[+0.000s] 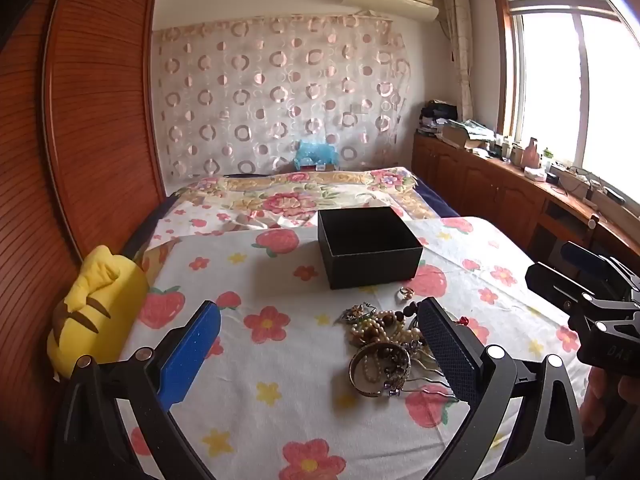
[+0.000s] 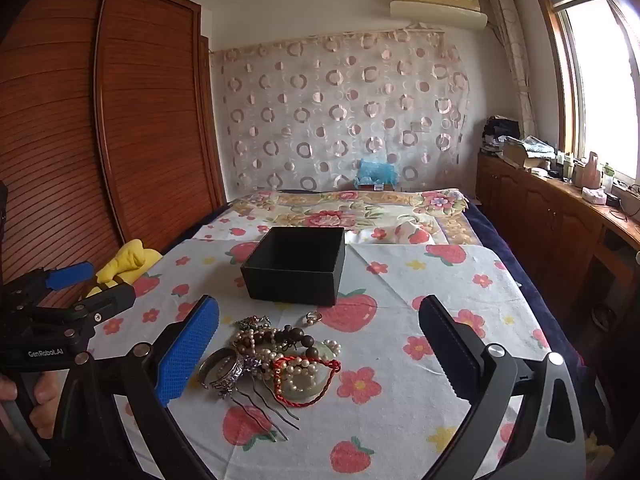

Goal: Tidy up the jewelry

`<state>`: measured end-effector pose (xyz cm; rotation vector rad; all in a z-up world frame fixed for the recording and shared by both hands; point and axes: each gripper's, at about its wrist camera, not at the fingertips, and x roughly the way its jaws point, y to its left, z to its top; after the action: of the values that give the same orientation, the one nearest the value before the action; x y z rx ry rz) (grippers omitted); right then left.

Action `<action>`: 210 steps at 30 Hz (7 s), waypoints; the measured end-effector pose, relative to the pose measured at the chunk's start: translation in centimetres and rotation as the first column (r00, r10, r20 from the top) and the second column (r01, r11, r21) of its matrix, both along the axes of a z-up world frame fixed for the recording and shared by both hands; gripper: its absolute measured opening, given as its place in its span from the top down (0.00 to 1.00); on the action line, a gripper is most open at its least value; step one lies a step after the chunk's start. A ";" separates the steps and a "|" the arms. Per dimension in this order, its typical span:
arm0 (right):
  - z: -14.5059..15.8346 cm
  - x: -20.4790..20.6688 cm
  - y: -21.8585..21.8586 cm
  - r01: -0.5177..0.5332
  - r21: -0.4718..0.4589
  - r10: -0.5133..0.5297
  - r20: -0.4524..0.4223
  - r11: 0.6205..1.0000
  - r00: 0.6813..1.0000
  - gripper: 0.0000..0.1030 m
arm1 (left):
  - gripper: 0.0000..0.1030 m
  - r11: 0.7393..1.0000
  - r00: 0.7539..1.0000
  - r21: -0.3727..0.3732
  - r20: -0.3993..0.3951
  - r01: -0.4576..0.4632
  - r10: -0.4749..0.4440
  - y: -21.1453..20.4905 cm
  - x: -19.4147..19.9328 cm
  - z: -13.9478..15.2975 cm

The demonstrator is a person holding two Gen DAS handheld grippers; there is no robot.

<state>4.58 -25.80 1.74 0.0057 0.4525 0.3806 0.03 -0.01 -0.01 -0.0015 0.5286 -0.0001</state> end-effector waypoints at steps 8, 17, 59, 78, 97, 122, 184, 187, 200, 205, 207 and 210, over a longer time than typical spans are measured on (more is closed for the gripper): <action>0.0 0.0 0.0 0.000 -0.002 0.000 0.000 1.000 1.000 0.02 | 0.07 1.000 1.000 0.001 0.009 -0.003 0.003 0.0 -0.1 0.0; 0.0 -0.1 0.0 0.000 -0.003 0.000 0.002 1.000 1.000 0.02 | 0.07 1.000 1.000 0.001 0.015 -0.004 0.004 -0.4 -0.2 1.0; 0.0 -0.1 -0.1 0.000 0.000 0.000 0.003 1.000 1.000 0.02 | 0.07 1.000 1.000 -0.001 0.025 -0.004 0.004 -0.5 -0.5 1.4; 0.2 -0.2 0.0 0.000 0.000 0.000 0.008 1.000 1.000 0.02 | 0.07 1.000 1.000 -0.002 0.025 -0.004 0.004 -0.4 -0.5 1.3; -0.1 -0.1 0.0 -0.012 0.009 0.012 -0.005 1.000 1.000 0.02 | 0.07 1.000 1.000 -0.003 0.001 -0.006 0.006 -1.0 -0.4 0.2; -7.3 1.4 1.8 -0.138 -0.034 0.131 -0.156 0.990 0.979 0.08 | 0.08 0.990 0.957 -0.072 -0.256 0.124 -0.138 0.4 5.4 -8.1; -10.9 2.6 11.3 -0.514 -0.228 0.410 -0.381 0.827 0.829 0.43 | 0.97 0.971 0.966 -0.198 -0.195 0.130 -0.169 4.9 3.2 -7.2; -10.8 2.8 10.9 -0.511 -0.219 0.410 -0.379 0.832 0.830 0.57 | 0.97 0.972 0.966 -0.195 -0.195 0.131 -0.169 5.0 3.2 -7.2; -9.4 2.3 9.8 -0.516 -0.175 0.439 -0.346 0.838 0.829 0.83 | 0.97 0.972 0.966 -0.197 -0.195 0.131 -0.170 5.0 3.2 -7.1; -9.0 2.3 9.5 -0.521 -0.142 0.453 -0.339 0.842 0.824 0.89 | 0.97 0.971 0.966 -0.199 -0.193 0.131 -0.170 5.1 3.2 -7.0; -8.6 2.1 9.3 -0.521 -0.129 0.460 -0.328 0.844 0.825 0.97 | 0.97 0.971 0.966 -0.199 -0.194 0.131 -0.170 5.0 3.3 -7.1; -8.1 2.2 9.2 -0.518 -0.121 0.461 -0.318 0.847 0.828 0.97 | 0.97 0.971 0.966 -0.199 -0.193 0.132 -0.171 5.1 3.2 -7.0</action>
<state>6.82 -16.61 -6.35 -0.2660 0.7754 0.8517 3.26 5.06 -7.03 -0.1439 0.7367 -0.2020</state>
